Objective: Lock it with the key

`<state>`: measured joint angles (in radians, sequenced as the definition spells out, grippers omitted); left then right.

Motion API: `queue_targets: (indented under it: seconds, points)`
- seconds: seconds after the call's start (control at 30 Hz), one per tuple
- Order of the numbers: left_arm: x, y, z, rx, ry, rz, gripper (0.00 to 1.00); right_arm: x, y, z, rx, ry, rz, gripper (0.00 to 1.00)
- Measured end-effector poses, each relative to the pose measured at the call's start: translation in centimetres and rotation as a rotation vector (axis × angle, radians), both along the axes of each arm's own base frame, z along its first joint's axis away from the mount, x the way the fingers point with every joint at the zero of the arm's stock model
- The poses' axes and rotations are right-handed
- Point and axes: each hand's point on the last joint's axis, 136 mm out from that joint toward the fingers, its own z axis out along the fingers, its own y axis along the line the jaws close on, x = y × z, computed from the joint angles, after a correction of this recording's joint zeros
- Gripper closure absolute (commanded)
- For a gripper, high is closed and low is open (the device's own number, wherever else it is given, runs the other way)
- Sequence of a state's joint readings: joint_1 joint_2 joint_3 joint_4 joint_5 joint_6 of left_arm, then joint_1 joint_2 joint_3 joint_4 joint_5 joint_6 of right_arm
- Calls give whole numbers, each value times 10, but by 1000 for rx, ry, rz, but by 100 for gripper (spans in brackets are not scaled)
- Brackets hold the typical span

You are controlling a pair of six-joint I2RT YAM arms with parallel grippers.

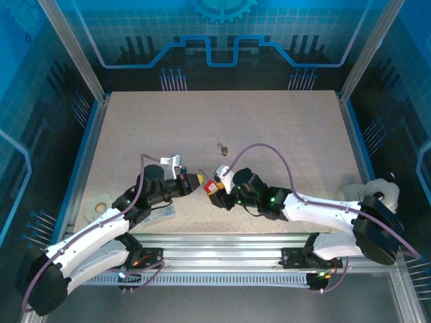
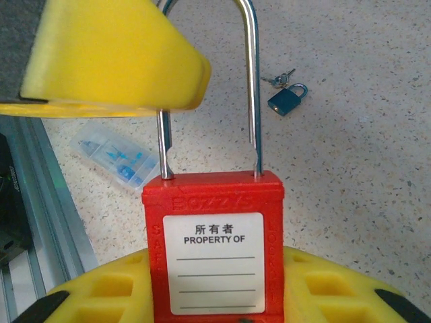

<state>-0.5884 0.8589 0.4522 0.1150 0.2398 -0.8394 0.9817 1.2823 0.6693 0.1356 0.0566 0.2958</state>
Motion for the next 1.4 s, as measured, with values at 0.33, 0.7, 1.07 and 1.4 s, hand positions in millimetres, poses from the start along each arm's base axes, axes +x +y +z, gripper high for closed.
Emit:
queue_targets:
  seconds: [0.33,0.7,1.07,1.4]
  points:
    - [0,-4,1,7,-18,7,100,0,-3,1,19,-2,-26,100]
    - [-6,-10,12,-28,-61,-9,100,-3,-8,17,49,-12,-56,100]
    - [-7,-12,11,-36,-63,7,100,-3,-10,16,35,-19,-84,100]
    - [-4,-13,15,-42,-93,35,100,1,-11,23,3,-22,-99,100]
